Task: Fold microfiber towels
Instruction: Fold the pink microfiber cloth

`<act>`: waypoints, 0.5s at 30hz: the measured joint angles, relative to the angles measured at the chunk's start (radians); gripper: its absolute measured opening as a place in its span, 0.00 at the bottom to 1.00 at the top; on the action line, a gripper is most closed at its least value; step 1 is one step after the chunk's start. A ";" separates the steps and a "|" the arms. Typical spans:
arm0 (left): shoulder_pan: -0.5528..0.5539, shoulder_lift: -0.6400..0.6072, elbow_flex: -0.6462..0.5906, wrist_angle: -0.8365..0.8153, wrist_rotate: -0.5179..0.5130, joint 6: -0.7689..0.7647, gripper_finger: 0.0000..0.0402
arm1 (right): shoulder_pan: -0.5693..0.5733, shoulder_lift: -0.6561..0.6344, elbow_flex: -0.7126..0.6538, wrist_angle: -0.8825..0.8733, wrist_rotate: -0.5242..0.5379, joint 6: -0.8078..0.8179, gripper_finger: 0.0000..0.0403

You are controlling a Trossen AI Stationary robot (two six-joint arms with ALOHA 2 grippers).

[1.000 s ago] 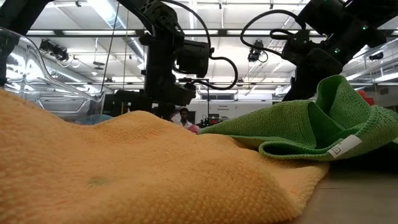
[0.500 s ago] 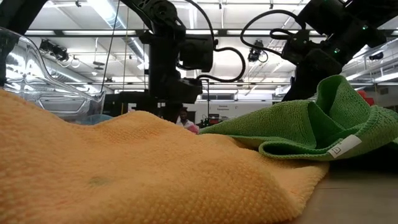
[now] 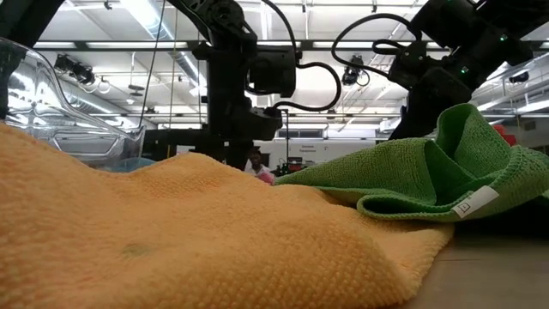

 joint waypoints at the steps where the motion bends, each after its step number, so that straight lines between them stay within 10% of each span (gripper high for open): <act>1: 0.000 0.000 0.000 0.000 0.000 0.000 0.42 | 0.000 0.000 0.000 0.000 0.000 0.000 0.42; 15: -0.029 0.000 0.000 0.006 0.001 0.026 0.21 | 0.000 0.000 0.000 0.000 0.000 0.000 0.42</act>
